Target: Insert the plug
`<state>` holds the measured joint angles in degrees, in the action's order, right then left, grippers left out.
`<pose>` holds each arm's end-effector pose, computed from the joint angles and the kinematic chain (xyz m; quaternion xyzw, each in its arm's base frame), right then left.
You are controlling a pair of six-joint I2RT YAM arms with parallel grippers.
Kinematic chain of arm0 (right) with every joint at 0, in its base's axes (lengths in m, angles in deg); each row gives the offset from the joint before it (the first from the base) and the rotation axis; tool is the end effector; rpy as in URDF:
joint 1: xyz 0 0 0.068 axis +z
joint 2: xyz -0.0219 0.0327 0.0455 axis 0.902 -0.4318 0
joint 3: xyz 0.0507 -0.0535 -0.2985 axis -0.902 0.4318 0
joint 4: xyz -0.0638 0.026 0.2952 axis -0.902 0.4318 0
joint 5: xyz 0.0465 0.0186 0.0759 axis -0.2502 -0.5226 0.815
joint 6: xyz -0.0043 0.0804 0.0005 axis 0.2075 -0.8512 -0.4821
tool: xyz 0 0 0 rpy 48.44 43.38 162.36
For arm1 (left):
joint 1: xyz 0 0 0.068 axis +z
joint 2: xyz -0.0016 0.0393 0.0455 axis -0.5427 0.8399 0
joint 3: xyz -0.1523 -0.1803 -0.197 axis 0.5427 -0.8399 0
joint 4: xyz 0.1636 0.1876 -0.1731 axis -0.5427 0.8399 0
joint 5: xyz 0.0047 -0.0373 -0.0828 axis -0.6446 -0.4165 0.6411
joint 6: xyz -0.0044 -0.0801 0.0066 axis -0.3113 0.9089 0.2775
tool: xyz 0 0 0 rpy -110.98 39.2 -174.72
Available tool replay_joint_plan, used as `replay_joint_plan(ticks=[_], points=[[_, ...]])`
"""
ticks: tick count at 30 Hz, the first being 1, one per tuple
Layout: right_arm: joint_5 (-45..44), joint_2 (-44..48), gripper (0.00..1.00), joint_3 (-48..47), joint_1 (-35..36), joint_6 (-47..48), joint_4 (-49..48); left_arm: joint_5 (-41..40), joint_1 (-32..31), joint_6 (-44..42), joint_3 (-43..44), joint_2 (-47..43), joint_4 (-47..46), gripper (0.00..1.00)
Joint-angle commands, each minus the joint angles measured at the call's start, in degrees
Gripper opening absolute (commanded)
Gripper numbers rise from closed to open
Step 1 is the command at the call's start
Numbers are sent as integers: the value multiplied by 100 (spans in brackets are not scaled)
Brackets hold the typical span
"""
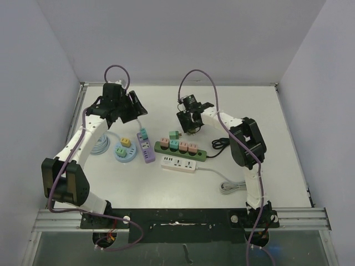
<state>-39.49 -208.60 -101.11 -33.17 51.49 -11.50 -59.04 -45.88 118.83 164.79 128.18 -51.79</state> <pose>0.4647 0.2736 0.1534 -0.1787 0.9494 0.0400 0.2552 0.3938 -0.1031 0.3221 -0.1454 0.8973 -0.2399 0.3407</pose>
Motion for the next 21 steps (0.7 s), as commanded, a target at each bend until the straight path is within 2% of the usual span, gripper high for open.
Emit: replay_joint_plan(ticks=[1,4,7,14,21], points=[[-249,-74,52,-338,-87,-98,-222,196,19,80,-19,-251,-419,54],[-156,-50,36,-391,-158,-232,-173,219,23,128,-71,-288,-450,54],[-73,72,32,-350,-203,-416,-150,226,23,168,-143,-351,-498,54],[360,940,32,132,-232,-675,-624,460,3,421,-267,-496,-664,55],[1276,2260,37,1212,-233,-625,-1718,1232,-102,876,-457,-628,-1129,63]])
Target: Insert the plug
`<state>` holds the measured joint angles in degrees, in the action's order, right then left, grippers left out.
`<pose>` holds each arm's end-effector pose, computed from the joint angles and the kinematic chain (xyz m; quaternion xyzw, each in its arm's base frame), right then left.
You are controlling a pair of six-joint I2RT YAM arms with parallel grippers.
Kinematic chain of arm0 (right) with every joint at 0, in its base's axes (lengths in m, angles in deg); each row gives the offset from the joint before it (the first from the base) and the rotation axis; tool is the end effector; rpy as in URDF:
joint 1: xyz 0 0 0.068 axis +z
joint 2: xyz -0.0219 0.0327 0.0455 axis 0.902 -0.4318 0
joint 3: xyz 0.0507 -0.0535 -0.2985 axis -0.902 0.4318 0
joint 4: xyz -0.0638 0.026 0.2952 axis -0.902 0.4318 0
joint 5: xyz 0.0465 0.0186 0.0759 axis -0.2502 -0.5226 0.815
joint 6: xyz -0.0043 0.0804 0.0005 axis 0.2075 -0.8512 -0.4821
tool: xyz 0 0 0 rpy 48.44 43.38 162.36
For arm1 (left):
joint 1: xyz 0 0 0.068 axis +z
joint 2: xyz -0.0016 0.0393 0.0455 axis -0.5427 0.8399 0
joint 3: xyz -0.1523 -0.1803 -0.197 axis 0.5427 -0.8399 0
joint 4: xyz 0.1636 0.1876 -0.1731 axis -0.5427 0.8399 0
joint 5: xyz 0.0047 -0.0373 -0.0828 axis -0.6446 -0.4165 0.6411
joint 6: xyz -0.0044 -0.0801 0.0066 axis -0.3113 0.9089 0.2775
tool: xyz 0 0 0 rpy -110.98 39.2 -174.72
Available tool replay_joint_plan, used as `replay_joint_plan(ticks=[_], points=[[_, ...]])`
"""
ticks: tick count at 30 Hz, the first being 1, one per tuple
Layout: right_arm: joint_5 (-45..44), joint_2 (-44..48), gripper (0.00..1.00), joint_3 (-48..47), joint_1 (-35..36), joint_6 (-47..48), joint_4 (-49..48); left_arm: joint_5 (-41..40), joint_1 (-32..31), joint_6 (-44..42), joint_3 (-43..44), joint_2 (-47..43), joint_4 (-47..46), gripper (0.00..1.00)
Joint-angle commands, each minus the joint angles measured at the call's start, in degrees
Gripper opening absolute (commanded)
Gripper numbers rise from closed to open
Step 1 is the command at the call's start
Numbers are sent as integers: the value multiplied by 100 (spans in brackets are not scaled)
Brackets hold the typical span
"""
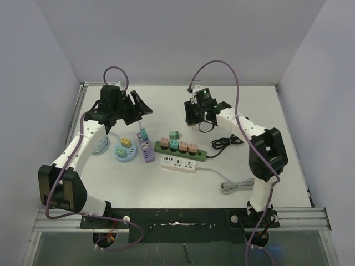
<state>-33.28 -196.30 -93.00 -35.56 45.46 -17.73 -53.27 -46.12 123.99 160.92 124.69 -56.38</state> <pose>0.4459 0.2462 0.2184 -0.1193 0.9326 0.1288 0.3155 0.3794 -0.1085 0.3277 -0.1545 0.8762 -0.3084 0.3365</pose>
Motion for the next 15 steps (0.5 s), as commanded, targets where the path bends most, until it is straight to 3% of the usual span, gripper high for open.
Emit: replay_joint_plan(ticks=[1,8,15], points=[[843,1204,38,596,18,19,-1270,794,-87,502,-68,-269,-748,63],[1853,2455,39,1857,325,744,-2597,1709,-562,1041,205,28,-992,64],[2490,3167,39,2648,663,1222,-3582,2101,-1053,1371,60,166,-1668,70]])
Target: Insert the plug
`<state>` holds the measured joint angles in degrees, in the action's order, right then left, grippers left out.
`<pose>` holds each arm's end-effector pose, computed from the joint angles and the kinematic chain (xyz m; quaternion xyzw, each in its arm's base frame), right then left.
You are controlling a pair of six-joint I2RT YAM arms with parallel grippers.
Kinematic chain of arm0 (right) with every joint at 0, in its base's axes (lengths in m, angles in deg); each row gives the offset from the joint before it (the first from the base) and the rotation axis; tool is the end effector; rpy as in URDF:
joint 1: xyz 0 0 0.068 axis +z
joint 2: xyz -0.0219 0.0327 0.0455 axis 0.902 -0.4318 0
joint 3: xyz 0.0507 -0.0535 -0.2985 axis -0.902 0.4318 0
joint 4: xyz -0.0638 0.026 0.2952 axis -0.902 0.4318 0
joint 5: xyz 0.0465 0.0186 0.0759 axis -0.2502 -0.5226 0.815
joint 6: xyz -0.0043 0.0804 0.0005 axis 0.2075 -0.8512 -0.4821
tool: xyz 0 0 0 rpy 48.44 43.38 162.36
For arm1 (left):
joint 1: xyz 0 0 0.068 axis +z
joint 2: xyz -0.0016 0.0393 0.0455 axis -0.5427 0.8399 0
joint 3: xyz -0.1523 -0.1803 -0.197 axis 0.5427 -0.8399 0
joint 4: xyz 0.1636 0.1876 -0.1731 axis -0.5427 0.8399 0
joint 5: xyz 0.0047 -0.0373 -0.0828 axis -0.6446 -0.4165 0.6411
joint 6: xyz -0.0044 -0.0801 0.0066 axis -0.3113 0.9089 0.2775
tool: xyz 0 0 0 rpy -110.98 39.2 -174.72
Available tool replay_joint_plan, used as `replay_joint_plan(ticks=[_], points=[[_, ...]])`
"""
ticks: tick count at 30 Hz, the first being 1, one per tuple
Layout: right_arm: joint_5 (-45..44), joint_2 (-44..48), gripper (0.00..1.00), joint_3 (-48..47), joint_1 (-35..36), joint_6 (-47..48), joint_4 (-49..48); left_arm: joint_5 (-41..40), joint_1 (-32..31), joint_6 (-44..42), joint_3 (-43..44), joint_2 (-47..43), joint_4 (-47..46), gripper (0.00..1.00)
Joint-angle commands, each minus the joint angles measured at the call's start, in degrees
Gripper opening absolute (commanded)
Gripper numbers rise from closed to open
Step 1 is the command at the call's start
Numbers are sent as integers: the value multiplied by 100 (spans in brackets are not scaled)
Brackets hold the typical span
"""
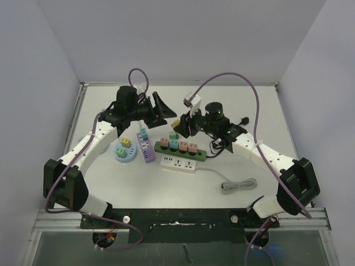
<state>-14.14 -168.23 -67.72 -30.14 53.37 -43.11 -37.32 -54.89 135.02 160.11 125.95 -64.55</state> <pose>0.3219 0.2475 0.3090 -0.2881 0.7703 0.3241 0.4675 0.3594 -0.1846 0.3341 -0.0883 0.8443 -0.4734 0.2352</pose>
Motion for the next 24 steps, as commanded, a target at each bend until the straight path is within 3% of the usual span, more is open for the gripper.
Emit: replay_joint_plan(ticks=[1,9,17,24], points=[[612,396,38,142,156,513,-1060,578,-251,272,143,84,-869,70],[684,415,38,138,259,695,-1085,649,-470,18,233,318,-32,54],[740,385,37,129,272,737,-1084,-21,-444,-591,554,287,965,60],[708,414,37,217,271,719,-1221,55,-382,-150,178,99,531,62]])
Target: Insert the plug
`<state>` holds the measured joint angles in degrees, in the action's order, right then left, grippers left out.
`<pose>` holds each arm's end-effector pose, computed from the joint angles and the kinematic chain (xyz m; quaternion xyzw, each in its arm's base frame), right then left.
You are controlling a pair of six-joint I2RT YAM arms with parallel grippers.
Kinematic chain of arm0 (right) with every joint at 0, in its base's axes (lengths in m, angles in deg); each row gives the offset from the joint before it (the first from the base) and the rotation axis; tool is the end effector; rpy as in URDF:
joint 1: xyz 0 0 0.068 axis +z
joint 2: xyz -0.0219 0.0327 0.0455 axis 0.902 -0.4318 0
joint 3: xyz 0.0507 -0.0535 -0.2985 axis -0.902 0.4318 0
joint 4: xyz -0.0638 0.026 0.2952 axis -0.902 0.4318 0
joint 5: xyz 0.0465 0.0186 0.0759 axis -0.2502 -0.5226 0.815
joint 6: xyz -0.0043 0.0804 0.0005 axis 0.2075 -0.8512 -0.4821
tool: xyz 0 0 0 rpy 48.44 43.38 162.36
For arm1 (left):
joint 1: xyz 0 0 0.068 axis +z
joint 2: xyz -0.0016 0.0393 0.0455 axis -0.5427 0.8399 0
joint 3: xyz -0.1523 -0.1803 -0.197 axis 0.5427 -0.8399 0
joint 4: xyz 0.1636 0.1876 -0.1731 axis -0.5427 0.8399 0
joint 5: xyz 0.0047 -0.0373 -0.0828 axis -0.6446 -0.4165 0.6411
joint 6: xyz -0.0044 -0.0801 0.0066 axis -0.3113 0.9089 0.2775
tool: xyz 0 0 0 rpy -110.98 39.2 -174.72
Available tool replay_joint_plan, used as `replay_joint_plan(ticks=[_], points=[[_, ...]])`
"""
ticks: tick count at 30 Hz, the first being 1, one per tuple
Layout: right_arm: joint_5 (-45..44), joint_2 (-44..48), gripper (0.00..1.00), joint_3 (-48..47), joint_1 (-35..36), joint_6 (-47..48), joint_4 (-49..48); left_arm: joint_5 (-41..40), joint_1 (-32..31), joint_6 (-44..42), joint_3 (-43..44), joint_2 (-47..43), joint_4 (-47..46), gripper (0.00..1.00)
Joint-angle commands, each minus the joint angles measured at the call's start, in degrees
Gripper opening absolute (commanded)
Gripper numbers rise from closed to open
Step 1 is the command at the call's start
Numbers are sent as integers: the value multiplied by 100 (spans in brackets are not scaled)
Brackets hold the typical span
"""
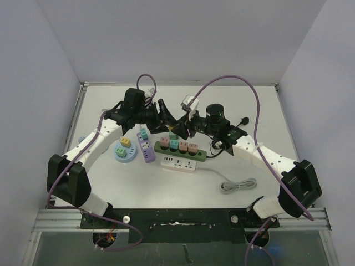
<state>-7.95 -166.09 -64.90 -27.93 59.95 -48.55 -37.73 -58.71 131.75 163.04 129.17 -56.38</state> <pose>0.2995 0.2590 0.3158 -0.3715 0.7038 0.3511 0.4933 0.3515 -0.2102 0.3175 -0.0614 0.8771 -0.4413 0.1793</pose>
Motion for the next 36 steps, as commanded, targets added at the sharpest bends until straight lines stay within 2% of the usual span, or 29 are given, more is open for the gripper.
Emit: replay_joint_plan(ticks=[1,6,8,10,12,15,16,18,22,25,32,36], points=[[106,213,37,-39,48,50,-740,212,1,254,-161,-214,-344,60],[382,205,37,108,51,60,-1108,775,0,641,-279,-242,-735,39],[539,183,37,163,58,79,-1244,858,13,719,-297,-255,-808,29],[609,177,39,197,49,90,-1290,853,30,709,-308,-276,-797,23],[441,171,47,167,47,-40,-1183,794,64,628,-341,-326,-789,17],[91,180,72,11,51,-153,-683,533,144,511,-464,-450,-755,15],[-36,221,76,26,51,-196,-531,404,180,452,-504,-494,-724,15],[-268,368,77,149,37,-310,-454,-99,248,254,-533,-593,-502,15],[-833,757,77,518,16,-675,-373,-2066,228,-229,-475,-797,478,15],[-1264,1025,76,784,24,-1030,-275,-3222,167,-194,-678,-1055,698,15],[-2439,1275,75,994,33,-2045,92,-4783,-230,207,-941,-1223,915,14],[-2794,1253,75,902,34,-2454,320,-5157,-451,403,-990,-1129,1001,13]])
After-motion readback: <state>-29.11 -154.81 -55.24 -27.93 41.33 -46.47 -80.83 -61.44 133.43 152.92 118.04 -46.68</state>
